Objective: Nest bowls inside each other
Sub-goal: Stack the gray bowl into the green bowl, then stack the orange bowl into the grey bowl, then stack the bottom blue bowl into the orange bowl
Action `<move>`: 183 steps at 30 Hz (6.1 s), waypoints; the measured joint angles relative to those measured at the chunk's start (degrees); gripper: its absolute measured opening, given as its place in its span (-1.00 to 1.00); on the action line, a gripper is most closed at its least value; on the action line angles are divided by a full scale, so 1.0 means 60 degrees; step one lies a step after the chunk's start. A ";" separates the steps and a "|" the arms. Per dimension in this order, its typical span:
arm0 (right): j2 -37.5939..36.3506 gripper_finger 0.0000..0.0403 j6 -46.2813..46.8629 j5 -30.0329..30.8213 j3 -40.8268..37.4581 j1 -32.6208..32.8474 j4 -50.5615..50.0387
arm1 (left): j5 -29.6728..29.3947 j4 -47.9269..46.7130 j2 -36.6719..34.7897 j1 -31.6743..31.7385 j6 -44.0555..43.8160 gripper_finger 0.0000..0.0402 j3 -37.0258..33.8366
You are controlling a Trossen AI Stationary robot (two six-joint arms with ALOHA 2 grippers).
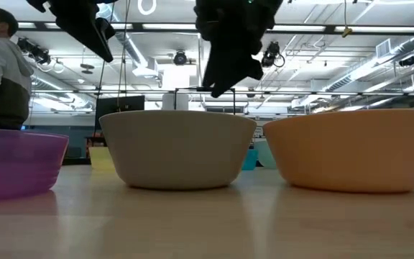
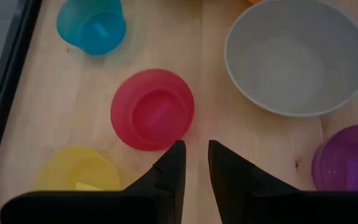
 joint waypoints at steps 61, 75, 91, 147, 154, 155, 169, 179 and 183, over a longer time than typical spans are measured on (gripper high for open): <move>-0.2486 -1.00 -0.0918 0.3209 -0.0100 -0.5751 -0.3860 | -0.0569 0.1553 -0.0007 -0.0426 -0.0444 -0.61 0.0000; -0.2474 -0.70 -0.1107 0.0542 -0.2161 -0.7376 -0.3472 | -0.0572 0.1513 -0.0007 -0.0426 -0.0448 -0.61 0.0000; -0.4292 -0.26 0.0182 0.1056 -0.2308 -0.5385 -0.4651 | -0.0579 0.1477 -0.0007 -0.0426 -0.0511 -0.61 0.0000; -0.5322 -0.99 0.5106 0.3202 -0.3246 0.1820 -0.4389 | -0.1007 0.1810 0.0000 -0.0750 -0.0705 -0.61 0.0000; -0.5295 -1.00 0.2110 0.4533 -0.2690 -0.2015 -0.3737 | -0.1009 0.2668 0.0000 -0.0750 -0.0401 -0.61 0.0000; -0.5269 -1.00 0.1697 0.4352 -0.2690 -0.2620 -0.3439 | -0.1009 0.2638 0.0000 -0.0750 -0.0404 -0.61 0.0000; -0.3371 -0.74 -0.1029 -0.0107 -0.2690 -0.6814 -0.2443 | -0.1006 0.2271 0.0018 -0.0750 -0.0702 -0.61 0.0000; -0.3120 -0.25 -0.0955 0.0553 -0.2694 -0.6724 -0.2544 | -0.0995 0.1745 0.0159 -0.0754 -0.1050 -0.61 -0.0007; -0.3963 -0.24 -0.0596 0.0621 -0.2694 -0.6417 -0.3342 | -0.0991 0.1557 0.0237 -0.0754 -0.1158 -0.61 -0.0011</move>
